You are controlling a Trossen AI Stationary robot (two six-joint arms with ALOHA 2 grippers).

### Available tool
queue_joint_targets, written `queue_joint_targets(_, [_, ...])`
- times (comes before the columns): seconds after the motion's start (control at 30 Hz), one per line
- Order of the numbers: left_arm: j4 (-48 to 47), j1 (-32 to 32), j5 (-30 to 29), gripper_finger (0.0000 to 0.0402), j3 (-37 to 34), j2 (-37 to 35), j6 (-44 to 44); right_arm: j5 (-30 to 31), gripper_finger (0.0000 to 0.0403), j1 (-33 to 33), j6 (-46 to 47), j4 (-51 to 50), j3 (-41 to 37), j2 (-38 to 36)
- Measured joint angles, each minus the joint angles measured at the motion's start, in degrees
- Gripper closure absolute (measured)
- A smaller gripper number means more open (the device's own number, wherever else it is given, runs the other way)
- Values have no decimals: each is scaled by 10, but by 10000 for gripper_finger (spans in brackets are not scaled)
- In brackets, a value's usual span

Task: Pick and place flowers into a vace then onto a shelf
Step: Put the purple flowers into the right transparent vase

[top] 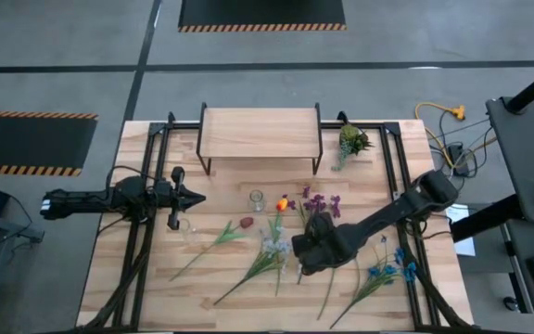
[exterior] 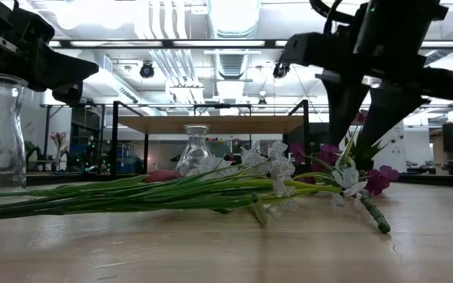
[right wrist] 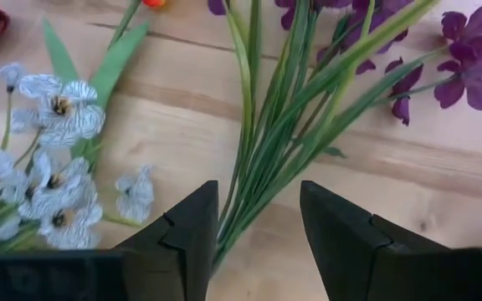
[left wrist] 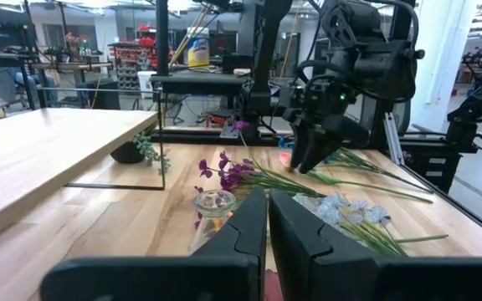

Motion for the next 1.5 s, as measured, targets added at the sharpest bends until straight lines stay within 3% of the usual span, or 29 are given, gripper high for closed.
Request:
queue_joint_targets(0.83, [-1,0,0,402,0,0,1,16,248,-10,55,10,2,112])
queue_joint_targets(1.03, [-1,0,0,402,0,0,1,14,280,-10,55,9,1,108])
queue_joint_targets(1.4, [-1,0,0,402,0,0,1,12,380,-10,38,7,1,106])
queue_joint_targets(1.5, [-1,0,0,402,0,0,1,10,388,-10,29,5,5,106])
